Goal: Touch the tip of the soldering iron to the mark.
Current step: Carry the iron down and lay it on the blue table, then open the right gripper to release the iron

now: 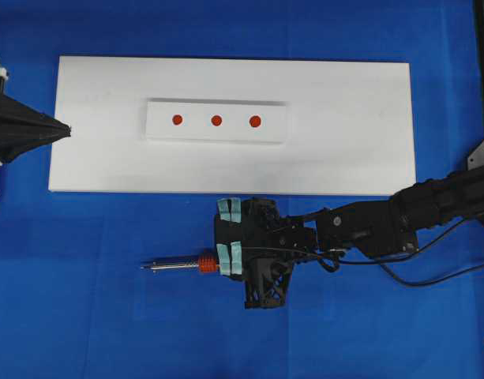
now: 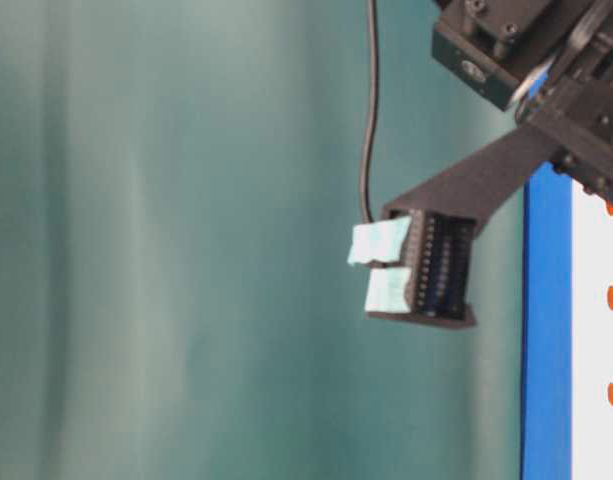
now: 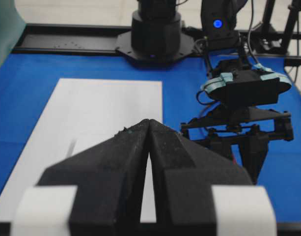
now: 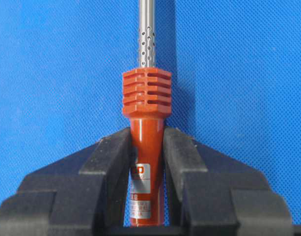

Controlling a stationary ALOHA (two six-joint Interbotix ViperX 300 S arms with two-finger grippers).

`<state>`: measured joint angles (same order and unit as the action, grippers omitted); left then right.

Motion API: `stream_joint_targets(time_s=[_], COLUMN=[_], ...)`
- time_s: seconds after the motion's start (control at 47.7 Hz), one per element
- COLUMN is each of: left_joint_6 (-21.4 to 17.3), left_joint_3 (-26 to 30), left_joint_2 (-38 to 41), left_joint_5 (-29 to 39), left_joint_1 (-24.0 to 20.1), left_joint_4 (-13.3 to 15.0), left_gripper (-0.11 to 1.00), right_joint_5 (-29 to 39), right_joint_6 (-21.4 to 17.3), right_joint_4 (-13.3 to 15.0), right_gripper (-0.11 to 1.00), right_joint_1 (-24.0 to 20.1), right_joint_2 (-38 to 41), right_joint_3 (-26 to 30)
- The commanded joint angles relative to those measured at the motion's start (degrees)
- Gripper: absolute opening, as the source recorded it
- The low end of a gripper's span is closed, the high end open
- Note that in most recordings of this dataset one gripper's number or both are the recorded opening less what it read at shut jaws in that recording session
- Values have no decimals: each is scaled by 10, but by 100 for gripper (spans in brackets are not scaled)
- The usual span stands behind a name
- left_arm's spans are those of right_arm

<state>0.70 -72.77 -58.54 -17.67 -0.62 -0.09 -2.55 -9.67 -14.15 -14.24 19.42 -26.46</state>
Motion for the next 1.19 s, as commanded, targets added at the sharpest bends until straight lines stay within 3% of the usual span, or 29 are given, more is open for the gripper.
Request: stream_joint_targets(time_s=[0.0,0.042,0.105,0.314,0.377,0.482,0.692,0.901,1.174], left_joint_6=[-1,-1,-1,-1,-1,-1,-1,0,0], left_joint_3=[6,6,6,6,6,6,6,7,6], left_joint_2=[5,5,5,5,4,5,5,5,5], left_joint_5=[-4,-3,-3,-2,-1,0,0,0,1], left_joint_1=[-1,0,0,0,-1,-1,-1,-1,0], left_joint_4=[-1,-1,0,-1,-1,-1,-1,-1,-1], left_gripper=[0,0,0,0,0,0,0,0,0], right_joint_5=[-4,-3,-3,-2,2,14,64,108,116], right_joint_6=[-1,-1,-1,-1,-1,-1,4,4,5], right_joint_4=[-4,-5,-8,-14,-14,-14,-10,17,47], right_gripper=[7,8,18,81,93,88,90,90,90], right_joint_1=[-3,-2,-3,-4,-4,-4,-4,-3,27], right_joint_2=[-9,-9,-9,-10,-11,-25,-94,-158,-168], right_joint_3=[10,10,10,14,17,20,20,18,12])
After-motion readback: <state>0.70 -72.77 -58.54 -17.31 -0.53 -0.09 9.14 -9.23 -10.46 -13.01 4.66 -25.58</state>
